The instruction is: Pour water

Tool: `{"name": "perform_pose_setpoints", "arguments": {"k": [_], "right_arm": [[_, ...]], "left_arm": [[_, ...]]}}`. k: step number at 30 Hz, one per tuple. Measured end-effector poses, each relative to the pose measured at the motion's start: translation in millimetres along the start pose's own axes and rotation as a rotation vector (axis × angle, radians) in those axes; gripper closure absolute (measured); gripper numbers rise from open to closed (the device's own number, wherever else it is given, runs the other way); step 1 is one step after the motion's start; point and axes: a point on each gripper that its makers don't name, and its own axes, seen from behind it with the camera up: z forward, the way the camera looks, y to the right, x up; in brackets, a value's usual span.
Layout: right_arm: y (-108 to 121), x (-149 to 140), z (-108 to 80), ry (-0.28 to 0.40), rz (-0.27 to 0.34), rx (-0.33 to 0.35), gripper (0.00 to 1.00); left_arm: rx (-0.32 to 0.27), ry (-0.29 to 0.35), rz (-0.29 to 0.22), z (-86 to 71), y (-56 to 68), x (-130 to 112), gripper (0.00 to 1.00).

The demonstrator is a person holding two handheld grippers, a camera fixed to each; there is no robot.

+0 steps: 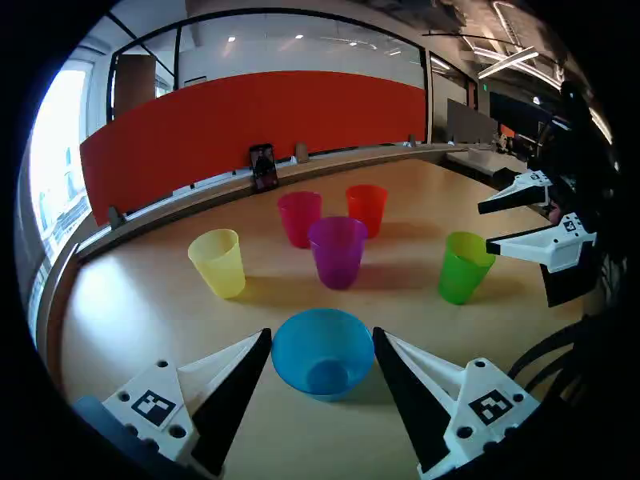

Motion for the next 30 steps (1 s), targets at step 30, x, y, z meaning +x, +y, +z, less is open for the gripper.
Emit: {"name": "perform_pose_setpoints", "arguments": {"k": [30], "right_arm": [[1.0, 21.7, -11.1, 0.038, 0.019, -0.020, 0.00]], "left_arm": [[0.056, 0.081, -0.014, -33.6, -14.3, 37.9, 0.04]]}}
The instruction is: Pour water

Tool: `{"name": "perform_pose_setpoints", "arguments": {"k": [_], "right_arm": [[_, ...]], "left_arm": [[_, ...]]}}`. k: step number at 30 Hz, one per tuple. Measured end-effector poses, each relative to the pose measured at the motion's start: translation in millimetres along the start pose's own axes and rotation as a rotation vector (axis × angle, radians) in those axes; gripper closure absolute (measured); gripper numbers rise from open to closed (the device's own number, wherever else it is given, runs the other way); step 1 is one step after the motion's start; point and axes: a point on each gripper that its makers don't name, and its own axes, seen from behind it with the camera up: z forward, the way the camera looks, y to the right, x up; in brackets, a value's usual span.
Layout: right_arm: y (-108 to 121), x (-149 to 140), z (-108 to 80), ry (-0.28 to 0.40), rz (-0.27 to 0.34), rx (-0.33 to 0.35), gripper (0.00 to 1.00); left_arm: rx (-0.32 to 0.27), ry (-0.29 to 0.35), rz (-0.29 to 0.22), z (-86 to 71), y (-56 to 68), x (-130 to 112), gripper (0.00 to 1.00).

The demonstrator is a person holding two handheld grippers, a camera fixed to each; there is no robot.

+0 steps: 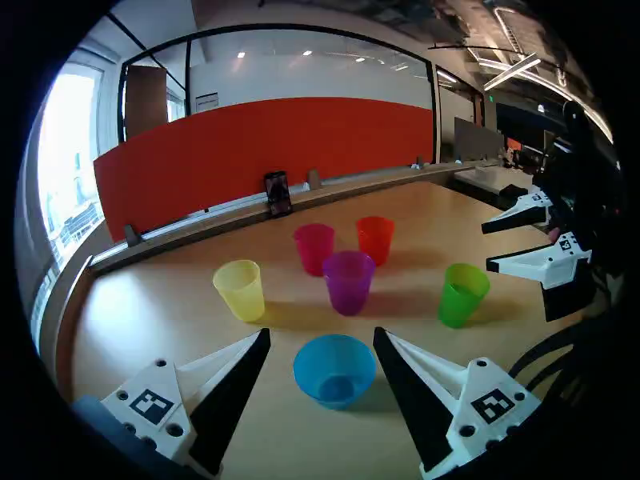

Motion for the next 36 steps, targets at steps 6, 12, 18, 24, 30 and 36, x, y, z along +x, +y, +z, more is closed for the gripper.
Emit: {"name": "perform_pose_setpoints", "arguments": {"k": [6, 12, 18, 24, 30, 36], "right_arm": [[4.2, 14.1, -11.8, 0.039, 0.042, -0.033, 0.00], [17.7, 33.5, -29.3, 0.106, 0.098, -0.095, 0.00], [41.9, 56.4, -54.7, 0.191, 0.152, -0.181, 0.00], [71.1, 63.8, -80.8, 0.245, 0.180, -0.284, 0.00], [93.8, 62.1, -100.8, 0.283, 0.197, -0.363, 0.00], [106.8, 57.8, -109.6, 0.325, 0.217, -0.415, 0.00]], "left_arm": [[0.046, 0.036, -0.040, -20.3, -10.3, 11.8, 0.04], [0.107, 0.080, -0.069, -43.8, -26.5, 23.3, 0.04], [0.173, 0.130, -0.112, -67.4, -47.2, 32.2, 0.04], [0.235, 0.179, -0.151, -90.0, -70.6, 32.4, 0.04], [0.286, 0.224, -0.170, -107.3, -90.0, 30.0, 0.04], [0.319, 0.270, -0.179, -112.6, -100.8, 25.2, 0.04]]}}
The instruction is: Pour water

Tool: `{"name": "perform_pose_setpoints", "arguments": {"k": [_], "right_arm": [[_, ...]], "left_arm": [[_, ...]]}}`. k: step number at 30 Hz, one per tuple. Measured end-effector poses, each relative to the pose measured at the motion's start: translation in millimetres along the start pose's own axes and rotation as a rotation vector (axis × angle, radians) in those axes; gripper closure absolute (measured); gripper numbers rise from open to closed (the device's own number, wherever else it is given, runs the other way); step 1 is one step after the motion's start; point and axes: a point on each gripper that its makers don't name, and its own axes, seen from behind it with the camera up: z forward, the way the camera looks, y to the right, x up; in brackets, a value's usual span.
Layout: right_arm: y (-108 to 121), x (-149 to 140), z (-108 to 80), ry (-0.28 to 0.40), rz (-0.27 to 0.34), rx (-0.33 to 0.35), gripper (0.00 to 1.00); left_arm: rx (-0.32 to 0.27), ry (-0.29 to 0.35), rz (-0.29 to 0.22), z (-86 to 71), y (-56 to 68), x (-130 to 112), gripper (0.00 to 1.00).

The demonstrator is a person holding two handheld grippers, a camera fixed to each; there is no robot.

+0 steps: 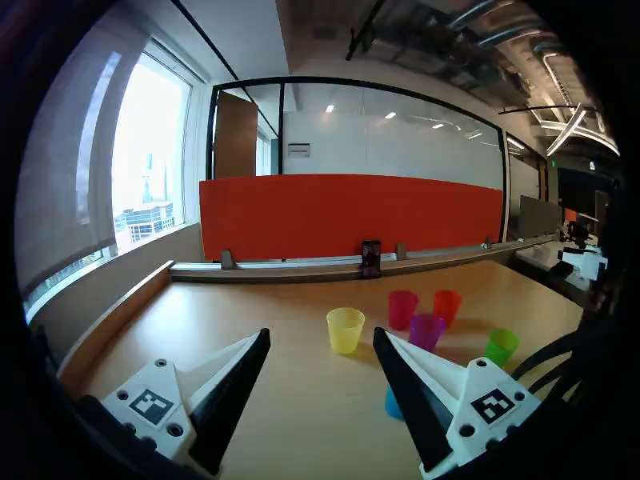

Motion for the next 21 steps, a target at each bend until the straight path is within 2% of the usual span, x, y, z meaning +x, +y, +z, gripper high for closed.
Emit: {"name": "perform_pose_setpoints", "arguments": {"k": [11, 14, 17, 21], "right_arm": [[9.4, -14.1, -9.7, 0.019, -0.017, -0.051, 0.00], [15.2, -14.3, -13.4, 0.015, 0.004, -0.073, 0.00], [22.3, -12.5, -16.6, 0.016, 0.027, -0.089, 0.00], [34.3, -7.2, -20.5, 0.014, 0.021, -0.114, 0.00]], "left_arm": [[0.073, 0.099, 0.012, -0.2, -15.5, -5.7, 0.04], [0.107, 0.114, 0.012, 1.9, -20.9, -8.5, 0.04], [0.135, 0.135, 0.008, 5.3, -23.2, -11.1, 0.04], [0.146, 0.172, 0.001, 9.1, -21.6, -16.2, 0.04]]}}
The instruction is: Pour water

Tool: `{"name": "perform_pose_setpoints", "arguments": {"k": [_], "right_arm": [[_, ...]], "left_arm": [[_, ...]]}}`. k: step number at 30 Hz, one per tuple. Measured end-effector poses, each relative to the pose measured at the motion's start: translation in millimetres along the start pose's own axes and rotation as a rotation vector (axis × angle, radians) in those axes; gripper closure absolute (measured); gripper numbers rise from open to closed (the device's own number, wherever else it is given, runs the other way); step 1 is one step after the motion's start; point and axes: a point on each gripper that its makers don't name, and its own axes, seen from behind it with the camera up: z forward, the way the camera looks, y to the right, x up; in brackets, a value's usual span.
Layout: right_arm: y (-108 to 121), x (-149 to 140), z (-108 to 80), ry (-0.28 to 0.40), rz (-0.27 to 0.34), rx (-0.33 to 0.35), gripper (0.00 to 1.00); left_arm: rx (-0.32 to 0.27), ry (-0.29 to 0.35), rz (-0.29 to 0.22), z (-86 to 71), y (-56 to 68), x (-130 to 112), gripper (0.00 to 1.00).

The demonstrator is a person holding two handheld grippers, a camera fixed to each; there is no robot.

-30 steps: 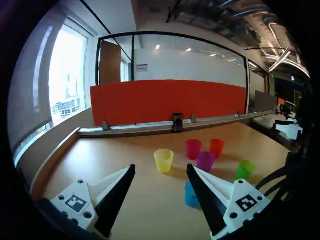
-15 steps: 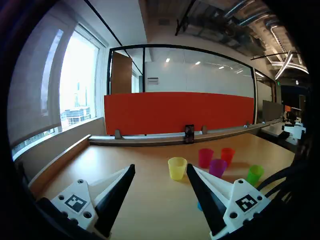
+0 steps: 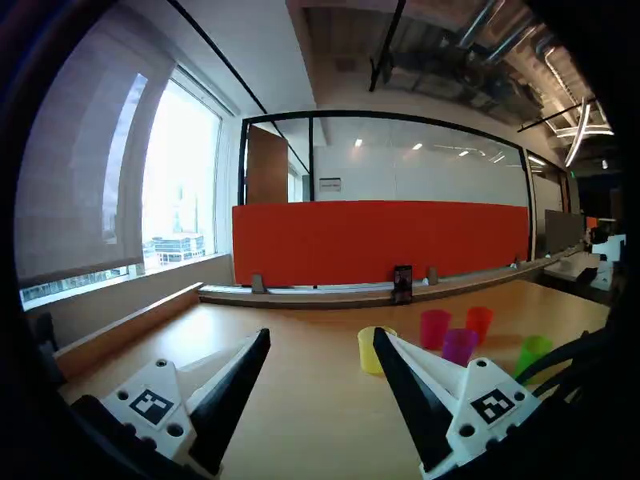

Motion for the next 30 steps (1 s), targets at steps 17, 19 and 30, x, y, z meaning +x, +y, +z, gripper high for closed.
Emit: {"name": "perform_pose_setpoints", "arguments": {"k": [17, 19, 30], "right_arm": [[12.1, 0.7, 1.0, 0.027, -0.009, -0.063, 0.00], [11.6, -4.1, 0.8, 0.023, -0.010, -0.066, 0.00], [9.3, -2.4, -1.5, 0.025, -0.019, -0.071, 0.00]], "left_arm": [[-0.007, 0.082, 0.034, 1.2, -5.4, -36.4, 0.04], [-0.010, 0.085, 0.033, 1.2, -6.4, -38.5, 0.04], [-0.006, 0.088, 0.001, 2.6, -14.6, -49.7, 0.04]]}}
